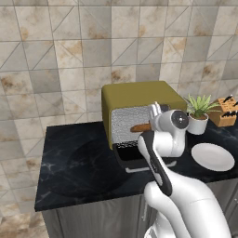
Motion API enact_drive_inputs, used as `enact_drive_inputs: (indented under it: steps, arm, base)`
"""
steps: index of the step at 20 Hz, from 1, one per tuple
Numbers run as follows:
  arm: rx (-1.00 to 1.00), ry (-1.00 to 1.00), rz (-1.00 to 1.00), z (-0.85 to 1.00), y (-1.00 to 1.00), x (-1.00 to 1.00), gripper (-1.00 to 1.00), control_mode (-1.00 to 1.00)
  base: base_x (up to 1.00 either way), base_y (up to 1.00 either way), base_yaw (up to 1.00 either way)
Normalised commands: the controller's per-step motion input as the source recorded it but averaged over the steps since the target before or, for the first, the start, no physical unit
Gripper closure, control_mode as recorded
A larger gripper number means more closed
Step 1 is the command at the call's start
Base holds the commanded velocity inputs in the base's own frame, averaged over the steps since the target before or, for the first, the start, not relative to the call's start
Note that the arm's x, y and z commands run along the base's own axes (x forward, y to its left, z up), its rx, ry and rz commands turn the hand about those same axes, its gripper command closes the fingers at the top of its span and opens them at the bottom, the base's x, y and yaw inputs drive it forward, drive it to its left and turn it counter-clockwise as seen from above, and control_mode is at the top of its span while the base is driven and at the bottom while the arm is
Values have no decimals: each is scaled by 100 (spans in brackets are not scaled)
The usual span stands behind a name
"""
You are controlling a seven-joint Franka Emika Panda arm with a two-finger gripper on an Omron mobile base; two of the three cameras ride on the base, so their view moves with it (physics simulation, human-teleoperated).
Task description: Pull the toaster oven rack outwards. Pick up the baguette from the plate and place it on the toaster oven rack. Close the toaster oven door fully and set the temperature to the lowest setting.
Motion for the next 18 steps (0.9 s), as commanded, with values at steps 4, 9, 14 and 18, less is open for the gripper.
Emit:
enact_drive_inputs:
  steps: [4,9,14,18]
  arm:
    - [0,0,0,-12,0,11,100,-100]
    - [0,0,0,-16,0,15,100,-100]
    - [0,0,0,-22,0,18,100,-100]
    - [0,0,0,-22,0,21,100,-100]
  base:
    - [0,0,0]
    - [0,0,0]
    - [0,0,0]
    - [0,0,0]
